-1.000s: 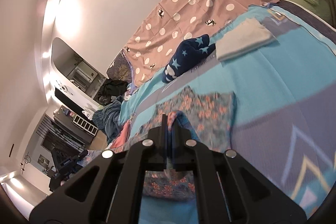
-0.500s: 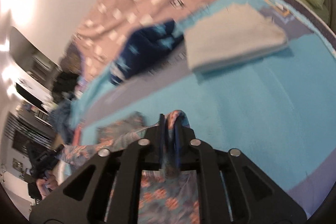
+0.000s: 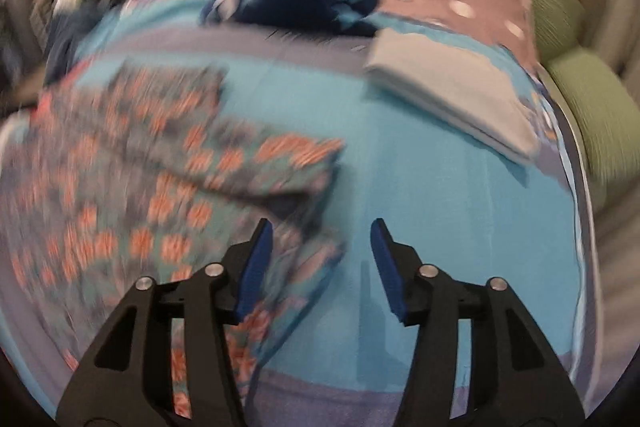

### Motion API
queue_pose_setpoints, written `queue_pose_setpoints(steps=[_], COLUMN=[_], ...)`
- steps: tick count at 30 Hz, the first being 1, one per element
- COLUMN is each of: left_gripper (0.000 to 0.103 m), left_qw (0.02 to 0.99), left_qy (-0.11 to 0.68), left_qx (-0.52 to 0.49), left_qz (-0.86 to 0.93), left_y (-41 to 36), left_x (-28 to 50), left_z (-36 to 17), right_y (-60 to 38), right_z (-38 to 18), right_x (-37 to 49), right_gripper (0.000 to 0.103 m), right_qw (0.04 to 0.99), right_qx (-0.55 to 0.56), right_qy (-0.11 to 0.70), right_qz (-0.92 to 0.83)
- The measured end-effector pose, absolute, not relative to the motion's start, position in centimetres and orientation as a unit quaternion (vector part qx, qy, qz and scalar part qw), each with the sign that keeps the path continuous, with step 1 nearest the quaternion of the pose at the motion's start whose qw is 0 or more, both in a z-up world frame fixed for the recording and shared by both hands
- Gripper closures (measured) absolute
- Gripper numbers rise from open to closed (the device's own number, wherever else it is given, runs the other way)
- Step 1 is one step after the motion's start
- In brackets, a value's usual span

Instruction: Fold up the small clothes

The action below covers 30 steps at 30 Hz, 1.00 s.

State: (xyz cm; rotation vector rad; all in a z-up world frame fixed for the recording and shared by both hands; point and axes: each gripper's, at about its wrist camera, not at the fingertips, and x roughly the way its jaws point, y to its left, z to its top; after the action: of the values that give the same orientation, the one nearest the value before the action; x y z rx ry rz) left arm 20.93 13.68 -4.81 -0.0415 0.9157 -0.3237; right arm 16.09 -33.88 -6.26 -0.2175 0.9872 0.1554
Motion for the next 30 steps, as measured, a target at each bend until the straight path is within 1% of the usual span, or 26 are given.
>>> queue_pose_setpoints(steps=[1, 2, 3, 4, 7, 10, 13, 15, 16, 20, 23, 26, 30], left_gripper=[0.046, 0.045, 0.042, 0.041, 0.041, 0.041, 0.04, 0.032, 0.031, 0.031, 0.031, 0.031, 0.031], left_qw=[0.881, 0.878, 0.876, 0.874, 0.872, 0.888, 0.911, 0.917, 0.918, 0.899, 0.879, 0.88, 0.883], left_qy=[0.446, 0.451, 0.454, 0.46, 0.468, 0.448, 0.4, 0.375, 0.371, 0.41, 0.445, 0.443, 0.437], left_qx=[-0.005, 0.018, 0.032, 0.047, 0.067, 0.047, -0.041, -0.084, -0.096, -0.085, -0.086, -0.072, -0.032], left_qz=[-0.159, -0.159, -0.156, -0.149, -0.127, -0.089, -0.091, -0.101, -0.107, -0.126, -0.149, -0.156, -0.166], left_y=[13.1, 12.3, 11.7, 11.1, 10.0, 10.5, 12.7, 14.0, 14.7, 14.3, 13.9, 14.1, 14.7], left_x=[21.0, 21.3, 21.7, 22.3, 25.1, 28.0, 29.2, 29.0, 28.8, 28.9, 28.8, 27.4, 25.1], left_z=[-5.3, -5.8, -6.2, -6.8, -7.7, -6.3, -3.1, -1.9, -1.7, -4.2, -6.6, -7.2, -6.6], right_y=[-33.3, -32.9, -32.8, -33.0, -34.0, -36.3, -38.3, -38.4, -38.5, -38.9, -38.4, -37.8, -37.4], right_z=[-6.5, -6.8, -6.9, -6.9, -6.6, -5.8, -5.4, -5.5, -5.7, -6.5, -6.7, -6.6, -6.5], right_x=[16.4, 17.0, 17.8, 18.9, 22.1, 24.2, 24.3, 23.9, 23.8, 23.6, 23.7, 23.9, 24.3], right_gripper=[0.048, 0.045, 0.043, 0.041, 0.04, 0.04, 0.04, 0.04, 0.04, 0.04, 0.04, 0.04, 0.04], right_qw=[0.87, 0.87, 0.871, 0.873, 0.886, 0.899, 0.904, 0.902, 0.901, 0.892, 0.889, 0.889, 0.888], right_qx=[-0.121, -0.132, -0.132, -0.125, -0.095, -0.032, 0.03, 0.036, 0.04, 0.072, 0.072, 0.057, 0.055], right_qy=[0.473, 0.47, 0.468, 0.466, 0.454, 0.436, 0.427, 0.43, 0.433, 0.443, 0.444, 0.445, 0.443], right_qz=[0.071, 0.068, 0.067, 0.064, 0.028, -0.01, -0.009, 0.004, 0.012, 0.06, 0.08, 0.092, 0.115])
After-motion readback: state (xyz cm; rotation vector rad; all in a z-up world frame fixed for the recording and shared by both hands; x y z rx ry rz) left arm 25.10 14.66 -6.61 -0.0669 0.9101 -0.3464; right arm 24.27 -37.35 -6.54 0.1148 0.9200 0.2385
